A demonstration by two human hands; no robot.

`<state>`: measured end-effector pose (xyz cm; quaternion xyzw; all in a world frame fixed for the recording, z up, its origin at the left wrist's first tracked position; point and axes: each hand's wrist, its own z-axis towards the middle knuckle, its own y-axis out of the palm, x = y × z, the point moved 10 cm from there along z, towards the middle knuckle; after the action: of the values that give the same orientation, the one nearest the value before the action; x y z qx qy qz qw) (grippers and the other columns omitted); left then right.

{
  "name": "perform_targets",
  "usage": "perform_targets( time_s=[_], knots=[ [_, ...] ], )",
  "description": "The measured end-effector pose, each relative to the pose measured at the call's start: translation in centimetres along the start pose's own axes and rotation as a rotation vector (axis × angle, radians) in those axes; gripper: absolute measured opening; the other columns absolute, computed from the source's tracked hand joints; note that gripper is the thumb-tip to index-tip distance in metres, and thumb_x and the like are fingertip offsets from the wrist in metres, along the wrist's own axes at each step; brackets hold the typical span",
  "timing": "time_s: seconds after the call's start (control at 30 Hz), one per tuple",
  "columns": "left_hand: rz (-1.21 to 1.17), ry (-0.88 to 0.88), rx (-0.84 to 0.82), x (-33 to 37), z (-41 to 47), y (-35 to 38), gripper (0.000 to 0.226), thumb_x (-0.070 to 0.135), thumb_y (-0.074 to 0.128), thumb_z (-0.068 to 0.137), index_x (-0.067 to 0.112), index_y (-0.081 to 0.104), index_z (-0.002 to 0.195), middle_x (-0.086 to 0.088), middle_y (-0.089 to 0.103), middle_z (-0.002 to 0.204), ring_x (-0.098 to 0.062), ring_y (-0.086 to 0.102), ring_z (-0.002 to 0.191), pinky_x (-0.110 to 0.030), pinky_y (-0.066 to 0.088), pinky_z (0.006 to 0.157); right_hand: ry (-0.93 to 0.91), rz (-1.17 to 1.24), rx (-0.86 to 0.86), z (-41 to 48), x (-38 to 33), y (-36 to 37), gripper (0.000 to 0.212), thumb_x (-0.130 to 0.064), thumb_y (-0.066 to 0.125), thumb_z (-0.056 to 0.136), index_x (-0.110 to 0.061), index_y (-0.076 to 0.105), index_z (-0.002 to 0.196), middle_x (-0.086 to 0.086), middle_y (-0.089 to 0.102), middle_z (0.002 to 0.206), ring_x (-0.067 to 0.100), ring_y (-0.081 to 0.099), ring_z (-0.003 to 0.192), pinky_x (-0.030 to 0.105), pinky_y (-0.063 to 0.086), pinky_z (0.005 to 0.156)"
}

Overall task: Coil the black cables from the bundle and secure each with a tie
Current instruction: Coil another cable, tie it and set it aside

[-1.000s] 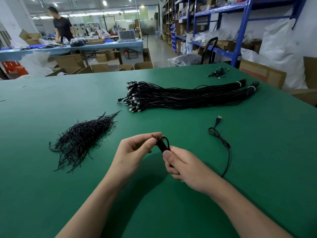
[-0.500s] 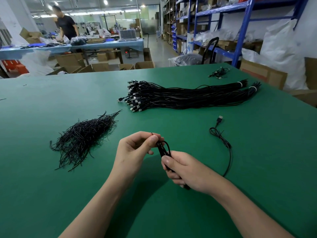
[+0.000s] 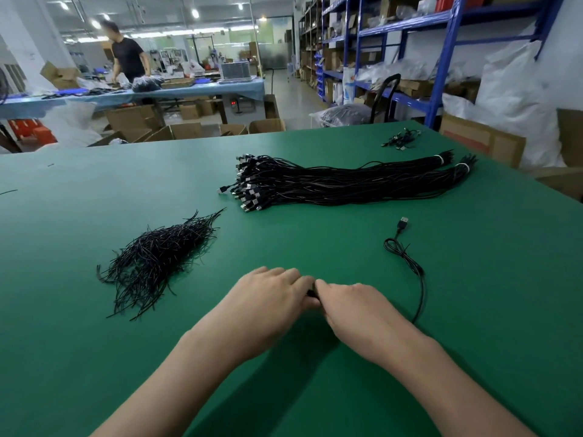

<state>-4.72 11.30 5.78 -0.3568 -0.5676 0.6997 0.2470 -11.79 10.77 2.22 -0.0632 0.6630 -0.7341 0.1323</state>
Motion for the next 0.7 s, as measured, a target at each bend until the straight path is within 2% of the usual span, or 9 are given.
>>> perform_targets(
  time_s=[0.07, 0.17, 0.23, 0.33, 0.37, 0.43, 0.5, 0.57, 0.7],
  knots=[
    [-0.065, -0.031, -0.108, -0.5, 0.2, 1.7, 0.045, 0.053, 0.018, 0.107, 0.022, 0.05, 0.112, 0.005, 0.059, 0.107, -0.021, 0.06, 0.101, -0.033, 0.043, 0.086, -0.027, -0.087, -0.013, 0.0, -0.2, 0.2, 0.023, -0.006, 0.043, 0.096, -0.021, 0.028, 0.089, -0.004, 0.046, 0.071, 0.028, 0.048, 0.064, 0.037, 0.025, 0.054],
    [-0.423, -0.09, -0.226, -1.3, 0.2, 3.6, 0.045, 0.054, 0.024, 0.106, 0.016, 0.047, 0.096, 0.0, 0.059, 0.094, -0.024, 0.058, 0.089, -0.034, 0.041, 0.079, -0.104, -0.146, -0.026, 0.3, -0.8, -0.3, 0.028, 0.005, 0.044, 0.085, -0.019, 0.028, 0.088, -0.006, 0.032, 0.066, 0.026, 0.042, 0.061, 0.037, 0.026, 0.054],
    [-0.696, -0.116, -0.27, -1.6, -0.1, 4.1, 0.046, 0.054, 0.026, 0.105, 0.017, 0.053, 0.098, 0.004, 0.061, 0.09, -0.015, 0.058, 0.085, -0.032, 0.044, 0.083, -0.16, -0.199, -0.053, 0.6, -1.1, -0.9, 0.028, 0.006, 0.044, 0.084, -0.018, 0.032, 0.092, -0.007, 0.035, 0.067, 0.026, 0.045, 0.062, 0.036, 0.024, 0.05],
    [-0.951, -0.128, -0.161, -2.2, 0.1, 3.0, 0.046, 0.054, 0.028, 0.102, 0.023, 0.061, 0.09, 0.012, 0.06, 0.082, -0.004, 0.054, 0.077, -0.024, 0.045, 0.081, -0.23, -0.274, -0.1, 1.0, -1.4, -1.7, 0.014, -0.01, 0.044, 0.1, -0.021, 0.042, 0.108, -0.004, 0.057, 0.083, 0.026, 0.06, 0.072, 0.035, 0.033, 0.052],
    [-0.974, -0.124, -0.127, -2.3, 0.3, 2.9, 0.046, 0.052, 0.029, 0.102, 0.021, 0.06, 0.087, 0.012, 0.058, 0.08, -0.005, 0.052, 0.075, -0.024, 0.045, 0.079, -0.255, -0.277, -0.115, 1.2, -1.6, -1.9, 0.004, -0.019, 0.04, 0.106, -0.022, 0.043, 0.107, -0.002, 0.061, 0.089, 0.026, 0.063, 0.076, 0.036, 0.037, 0.057],
    [-0.989, -0.089, -0.102, -2.2, 0.4, 3.0, 0.039, 0.046, 0.032, 0.104, 0.024, 0.054, 0.082, 0.015, 0.053, 0.073, -0.004, 0.047, 0.069, -0.022, 0.042, 0.073, -0.279, -0.259, -0.161, 1.5, -1.6, -2.3, 0.015, -0.03, 0.033, 0.109, -0.022, 0.038, 0.098, -0.002, 0.057, 0.086, 0.026, 0.059, 0.075, 0.038, 0.038, 0.063],
    [-0.973, -0.062, -0.094, -1.9, 0.4, 3.1, 0.035, 0.042, 0.034, 0.107, 0.029, 0.048, 0.077, 0.018, 0.051, 0.068, -0.003, 0.044, 0.065, -0.018, 0.038, 0.068, -0.269, -0.193, -0.23, 1.7, -1.3, -2.5, 0.024, -0.037, 0.031, 0.109, -0.021, 0.035, 0.091, -0.007, 0.047, 0.077, 0.02, 0.049, 0.067, 0.037, 0.031, 0.063],
    [-0.98, -0.055, -0.078, -1.9, 0.2, 3.1, 0.036, 0.041, 0.035, 0.108, 0.024, 0.048, 0.078, 0.014, 0.051, 0.07, -0.006, 0.044, 0.066, -0.021, 0.04, 0.068, -0.231, -0.111, -0.311, 1.8, -0.8, -2.6, 0.025, -0.041, 0.032, 0.108, -0.023, 0.037, 0.09, -0.008, 0.045, 0.077, 0.012, 0.043, 0.065, 0.036, 0.029, 0.064],
    [-0.988, 0.004, -0.121, -0.9, -0.2, 3.7, 0.039, 0.041, 0.035, 0.108, 0.013, 0.05, 0.085, 0.005, 0.053, 0.071, -0.01, 0.044, 0.063, -0.025, 0.04, 0.065, -0.187, -0.087, -0.496, 1.4, -0.6, -1.5, 0.022, -0.038, 0.035, 0.108, -0.022, 0.041, 0.094, -0.006, 0.046, 0.08, 0.018, 0.047, 0.073, 0.037, 0.035, 0.067]
  ],
)
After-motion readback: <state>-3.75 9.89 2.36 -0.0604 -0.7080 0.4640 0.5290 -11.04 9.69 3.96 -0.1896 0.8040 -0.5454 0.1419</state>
